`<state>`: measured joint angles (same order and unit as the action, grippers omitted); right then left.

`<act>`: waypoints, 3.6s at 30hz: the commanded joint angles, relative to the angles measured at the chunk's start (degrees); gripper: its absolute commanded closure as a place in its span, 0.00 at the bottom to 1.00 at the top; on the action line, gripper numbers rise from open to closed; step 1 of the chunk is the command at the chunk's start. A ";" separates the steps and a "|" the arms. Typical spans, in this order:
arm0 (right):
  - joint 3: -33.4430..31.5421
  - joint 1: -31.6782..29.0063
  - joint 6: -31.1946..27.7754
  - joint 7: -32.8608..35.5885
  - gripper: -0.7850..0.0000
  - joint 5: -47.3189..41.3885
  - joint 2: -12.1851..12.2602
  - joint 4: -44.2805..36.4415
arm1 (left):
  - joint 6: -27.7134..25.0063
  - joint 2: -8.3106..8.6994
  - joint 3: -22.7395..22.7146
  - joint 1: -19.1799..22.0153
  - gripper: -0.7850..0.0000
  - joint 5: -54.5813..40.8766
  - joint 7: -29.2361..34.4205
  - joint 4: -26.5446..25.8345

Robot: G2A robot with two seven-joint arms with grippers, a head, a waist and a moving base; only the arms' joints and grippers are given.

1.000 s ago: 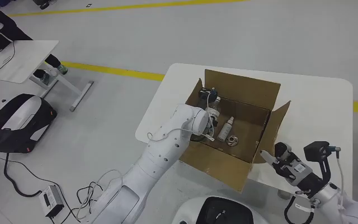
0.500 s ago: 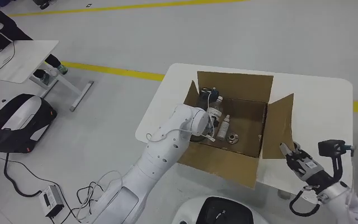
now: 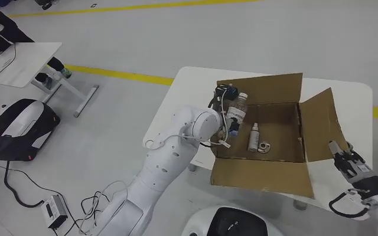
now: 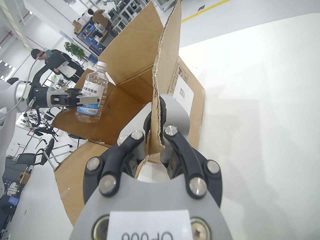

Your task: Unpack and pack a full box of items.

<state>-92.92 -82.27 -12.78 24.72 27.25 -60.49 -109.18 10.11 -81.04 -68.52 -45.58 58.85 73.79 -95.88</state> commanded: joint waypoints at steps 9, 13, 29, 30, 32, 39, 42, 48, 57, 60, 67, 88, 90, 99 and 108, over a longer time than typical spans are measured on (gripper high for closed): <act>-1.50 -2.72 -1.97 -11.29 1.00 -0.18 -0.58 0.93 | -0.63 0.96 -3.23 -0.49 1.00 2.72 -0.26 -6.11; -1.93 -3.47 -1.56 -12.77 1.00 0.21 -0.71 1.40 | -0.54 1.21 -4.30 -0.26 1.00 2.94 -0.34 -7.87; -1.44 -3.84 -1.35 -14.76 1.00 0.72 -1.24 4.01 | 2.79 3.08 -12.23 -3.19 1.00 14.53 1.38 -9.44; -1.40 -3.74 -1.46 -14.75 1.00 0.63 -1.27 4.12 | 2.86 3.16 -11.91 -3.29 1.00 16.30 1.74 -8.26; -1.27 -3.55 -1.68 -14.65 1.00 0.59 -1.32 4.21 | 3.03 3.09 -10.80 -3.45 1.00 16.45 2.78 -5.91; -0.27 -3.47 -1.86 -14.96 1.00 1.03 -1.57 4.39 | 3.52 2.62 -5.54 -2.35 1.00 21.21 3.32 6.02; 0.04 -3.50 -1.83 -15.30 1.00 1.84 -1.66 4.66 | 3.35 2.25 -3.13 -1.03 1.00 22.67 3.11 11.83; -0.02 -3.44 -1.74 -15.67 1.00 2.30 -1.80 5.30 | 1.50 1.34 1.78 1.57 1.00 24.76 1.91 21.51; -0.97 -2.77 -1.46 -15.47 1.00 2.36 -1.90 6.31 | -0.85 -0.36 7.37 3.43 1.00 24.11 -2.04 32.81; -1.25 -2.48 -1.48 -15.42 1.00 2.49 -1.93 6.74 | -0.91 -0.98 8.47 4.20 1.00 23.07 -3.68 36.50; -2.06 -2.43 -1.95 -14.77 1.00 2.43 -1.95 7.57 | 0.36 -2.18 9.30 6.63 1.00 20.64 -6.10 42.74; -6.11 -4.51 -4.09 -16.08 0.00 3.58 -1.97 0.31 | 0.58 -3.45 9.32 9.25 0.00 19.50 -5.77 43.28; -7.12 -4.92 -4.38 -16.98 0.00 4.35 -1.96 -2.23 | 0.54 -3.22 8.67 8.68 0.00 19.86 -5.35 40.98; -7.73 -5.77 -10.85 -17.71 0.05 15.74 -1.63 -14.42 | 1.78 -1.73 4.09 4.04 0.00 22.79 -2.49 26.24; 4.34 3.81 -1.87 -2.88 1.00 23.52 -1.86 -12.53 | 3.51 -0.75 -0.37 -0.51 0.00 25.19 -2.57 16.28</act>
<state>-90.62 -80.68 -16.15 18.67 49.91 -62.30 -122.84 13.15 -81.84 -68.56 -45.63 83.70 71.42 -78.59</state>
